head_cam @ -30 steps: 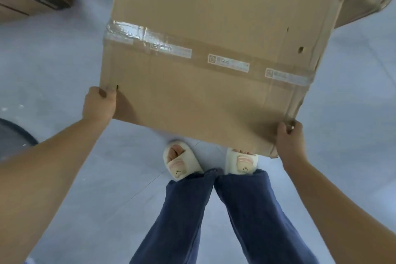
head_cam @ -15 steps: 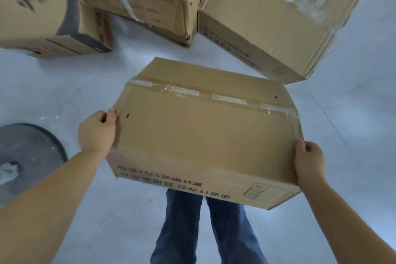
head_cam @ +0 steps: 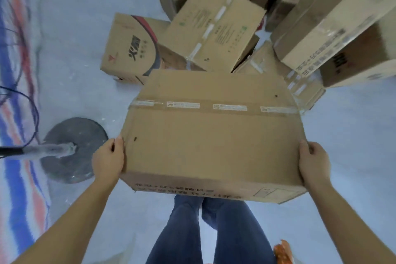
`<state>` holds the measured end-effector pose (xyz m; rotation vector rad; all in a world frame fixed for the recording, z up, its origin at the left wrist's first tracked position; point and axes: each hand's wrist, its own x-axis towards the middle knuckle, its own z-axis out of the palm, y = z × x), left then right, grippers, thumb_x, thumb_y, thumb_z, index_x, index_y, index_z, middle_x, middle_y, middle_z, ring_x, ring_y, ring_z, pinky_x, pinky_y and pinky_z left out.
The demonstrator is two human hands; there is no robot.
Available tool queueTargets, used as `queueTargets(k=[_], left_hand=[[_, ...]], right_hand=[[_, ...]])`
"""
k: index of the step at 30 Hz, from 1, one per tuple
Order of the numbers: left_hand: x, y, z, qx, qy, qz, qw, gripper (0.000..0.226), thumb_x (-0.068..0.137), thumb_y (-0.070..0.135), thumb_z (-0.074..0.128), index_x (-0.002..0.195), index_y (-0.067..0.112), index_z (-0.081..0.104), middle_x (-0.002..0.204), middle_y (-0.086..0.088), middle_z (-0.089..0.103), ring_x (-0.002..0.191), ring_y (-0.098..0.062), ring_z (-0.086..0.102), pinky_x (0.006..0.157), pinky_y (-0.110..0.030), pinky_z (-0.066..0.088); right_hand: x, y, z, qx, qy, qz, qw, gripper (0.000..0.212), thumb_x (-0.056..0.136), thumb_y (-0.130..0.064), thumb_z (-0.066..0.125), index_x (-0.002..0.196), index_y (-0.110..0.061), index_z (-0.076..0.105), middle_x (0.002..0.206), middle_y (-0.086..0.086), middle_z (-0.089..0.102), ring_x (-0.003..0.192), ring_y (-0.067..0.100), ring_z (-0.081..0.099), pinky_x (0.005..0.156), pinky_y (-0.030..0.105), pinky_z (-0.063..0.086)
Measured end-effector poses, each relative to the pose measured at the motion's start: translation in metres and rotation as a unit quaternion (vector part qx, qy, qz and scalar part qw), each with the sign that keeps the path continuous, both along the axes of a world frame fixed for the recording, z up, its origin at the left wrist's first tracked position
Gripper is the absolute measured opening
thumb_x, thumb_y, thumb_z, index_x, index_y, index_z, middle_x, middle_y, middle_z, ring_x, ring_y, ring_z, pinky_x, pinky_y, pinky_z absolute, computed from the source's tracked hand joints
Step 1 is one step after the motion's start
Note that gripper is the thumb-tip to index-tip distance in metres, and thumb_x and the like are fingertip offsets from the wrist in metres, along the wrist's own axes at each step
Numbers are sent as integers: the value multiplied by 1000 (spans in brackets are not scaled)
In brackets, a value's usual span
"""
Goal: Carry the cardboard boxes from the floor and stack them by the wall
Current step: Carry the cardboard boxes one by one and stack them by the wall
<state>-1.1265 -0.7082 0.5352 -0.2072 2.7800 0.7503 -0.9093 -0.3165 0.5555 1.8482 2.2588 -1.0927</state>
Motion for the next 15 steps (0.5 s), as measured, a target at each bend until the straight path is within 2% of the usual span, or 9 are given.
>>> queueTargets(k=[4, 9, 12, 15], left_hand=[[14, -23, 41, 11, 20, 82, 996, 44, 101, 26, 41, 63, 3, 46, 59, -10, 47, 62, -28, 43, 54, -38, 27], [46, -36, 71, 36, 47, 174, 983, 47, 102, 29, 38, 75, -6, 53, 69, -19, 56, 69, -34, 52, 64, -43, 42], [75, -25, 85, 28, 82, 234, 968, 45, 102, 26, 38, 65, 2, 43, 62, -15, 49, 63, -31, 47, 59, -39, 35], [123, 1, 97, 8, 104, 330, 938, 43, 100, 22, 39, 59, 12, 33, 56, -10, 39, 57, -26, 39, 55, -35, 27]], right_hand=[[-41, 4, 38, 12, 45, 65, 997, 24, 97, -30, 41, 84, -14, 53, 74, -3, 54, 71, 22, 50, 56, 32, 32], [-101, 24, 60, 28, 90, 168, 981, 23, 96, -30, 43, 81, -15, 52, 70, -2, 52, 62, 10, 45, 54, 31, 33], [-139, 43, 64, 6, 121, 239, 963, 30, 97, -30, 40, 76, -12, 52, 74, 6, 55, 63, 19, 48, 57, 33, 36], [-182, 60, 69, 4, 115, 342, 933, 30, 97, -28, 36, 82, -9, 54, 82, 10, 56, 75, 28, 49, 69, 37, 36]])
